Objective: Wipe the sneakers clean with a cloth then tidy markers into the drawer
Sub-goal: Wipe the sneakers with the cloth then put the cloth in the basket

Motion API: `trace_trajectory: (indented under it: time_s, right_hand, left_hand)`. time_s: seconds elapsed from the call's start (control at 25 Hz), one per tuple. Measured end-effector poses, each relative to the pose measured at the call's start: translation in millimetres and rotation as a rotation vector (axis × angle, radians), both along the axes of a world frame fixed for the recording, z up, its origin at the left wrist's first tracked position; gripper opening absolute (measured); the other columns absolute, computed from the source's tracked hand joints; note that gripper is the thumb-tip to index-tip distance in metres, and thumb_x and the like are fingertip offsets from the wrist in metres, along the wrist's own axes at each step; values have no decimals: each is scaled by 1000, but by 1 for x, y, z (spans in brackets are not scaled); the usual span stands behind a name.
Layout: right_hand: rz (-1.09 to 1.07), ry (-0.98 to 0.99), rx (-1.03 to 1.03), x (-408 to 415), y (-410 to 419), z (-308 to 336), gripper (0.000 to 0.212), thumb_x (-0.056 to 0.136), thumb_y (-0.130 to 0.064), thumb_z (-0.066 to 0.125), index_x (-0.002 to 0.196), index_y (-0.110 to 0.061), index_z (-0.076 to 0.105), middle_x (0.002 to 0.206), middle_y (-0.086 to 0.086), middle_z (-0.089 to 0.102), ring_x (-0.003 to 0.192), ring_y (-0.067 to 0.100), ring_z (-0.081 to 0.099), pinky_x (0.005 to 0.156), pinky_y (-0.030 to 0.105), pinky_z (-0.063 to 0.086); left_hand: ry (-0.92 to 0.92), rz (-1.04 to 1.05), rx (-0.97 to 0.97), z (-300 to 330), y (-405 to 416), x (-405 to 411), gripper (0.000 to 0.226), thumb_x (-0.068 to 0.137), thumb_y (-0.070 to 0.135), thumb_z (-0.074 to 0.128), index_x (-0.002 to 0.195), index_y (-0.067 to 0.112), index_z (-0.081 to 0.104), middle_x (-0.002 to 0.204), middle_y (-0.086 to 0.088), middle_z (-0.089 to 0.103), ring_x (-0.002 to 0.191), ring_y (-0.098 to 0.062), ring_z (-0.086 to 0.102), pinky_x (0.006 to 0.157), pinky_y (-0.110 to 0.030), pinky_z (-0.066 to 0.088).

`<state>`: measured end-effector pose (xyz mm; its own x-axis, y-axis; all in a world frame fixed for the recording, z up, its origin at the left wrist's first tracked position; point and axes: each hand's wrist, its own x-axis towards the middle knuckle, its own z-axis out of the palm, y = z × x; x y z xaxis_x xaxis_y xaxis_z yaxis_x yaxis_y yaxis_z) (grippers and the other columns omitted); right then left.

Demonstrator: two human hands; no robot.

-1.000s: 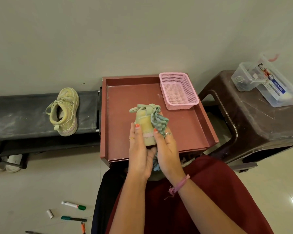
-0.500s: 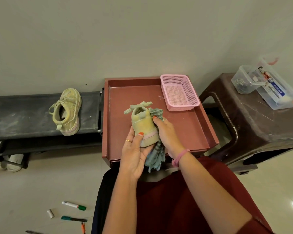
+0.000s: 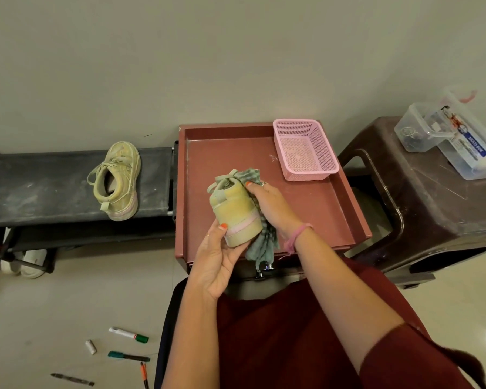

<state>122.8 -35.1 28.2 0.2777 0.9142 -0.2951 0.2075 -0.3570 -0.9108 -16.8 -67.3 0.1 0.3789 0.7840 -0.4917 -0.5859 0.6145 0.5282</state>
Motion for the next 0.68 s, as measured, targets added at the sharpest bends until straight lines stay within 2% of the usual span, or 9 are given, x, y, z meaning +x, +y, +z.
trace_trajectory:
  time_s: [0.08, 0.12, 0.16, 0.2, 0.28, 0.36, 0.52, 0.6, 0.68]
  right_hand:
    - [24, -25, 35, -6, -2, 1, 39, 94, -36, 45, 105, -3, 64, 102, 6, 67, 88, 11, 58, 88, 42, 46]
    - [87, -96, 113, -15, -10, -1, 32, 96, -31, 43, 114, -13, 62, 113, -3, 64, 101, 7, 57, 95, 37, 43]
    - [182, -212, 191, -30, -24, -4, 35, 96, -28, 42, 128, -20, 54, 130, -8, 55, 121, 5, 48, 107, 32, 35]
    - [299, -374, 253, -45, -40, -9, 44, 96, -26, 40, 140, -25, 42, 146, -11, 41, 137, 6, 30, 116, 30, 21]
    - [387, -581, 309, -63, -66, -18, 56, 96, -21, 38, 150, -25, 22, 156, -14, 17, 145, 3, 1, 118, 27, -3]
    - [317, -549, 290, -55, -62, -27, 56, 97, -21, 36, 151, -24, 19, 156, -13, 17, 144, 1, 0, 118, 27, -1]
    - [91, -327, 197, -20, -21, -49, 48, 96, -34, 31, 141, -21, 42, 150, -5, 37, 143, 16, 21, 117, 40, 22]
    - [63, -318, 136, -7, -5, -52, 45, 98, -31, 32, 139, -19, 46, 150, -1, 37, 145, 22, 17, 118, 35, 15]
    - [81, -321, 116, -13, -6, -47, 42, 101, -25, 34, 142, -20, 41, 153, -2, 31, 146, 21, 8, 116, 30, 10]
  left_hand:
    - [-71, 22, 5, -2, 1, -3, 47, 92, 20, 51, 136, 2, 47, 128, -21, 61, 118, -29, 61, 86, -32, 57]
    - [-60, 27, 9, -2, 2, -4, 44, 94, 21, 51, 134, 3, 49, 126, -19, 63, 116, -26, 62, 85, -30, 57]
    - [-31, 33, 10, -5, 2, -5, 38, 97, 21, 48, 131, 5, 52, 121, -16, 67, 111, -22, 65, 82, -28, 58]
    - [16, 32, 9, -8, 3, -5, 32, 101, 20, 45, 128, 7, 55, 114, -11, 70, 104, -18, 68, 78, -26, 58]
    - [53, 25, 1, -12, 0, -5, 29, 103, 17, 42, 125, 8, 57, 107, -7, 73, 96, -16, 71, 75, -24, 59]
    - [69, 48, -22, -15, 0, -7, 36, 99, 21, 48, 130, 5, 55, 110, -11, 71, 95, -16, 71, 73, -24, 59]
    - [10, 114, -68, -17, 1, -8, 38, 96, 19, 53, 131, 3, 52, 117, -16, 68, 103, -21, 69, 79, -31, 60]
    - [-27, 110, -72, -17, 0, -7, 35, 96, 18, 53, 129, 3, 52, 121, -17, 66, 111, -26, 65, 84, -36, 58]
    - [-13, 111, -65, -17, 3, -8, 33, 97, 18, 52, 126, 4, 54, 122, -18, 66, 110, -25, 66, 82, -35, 59]
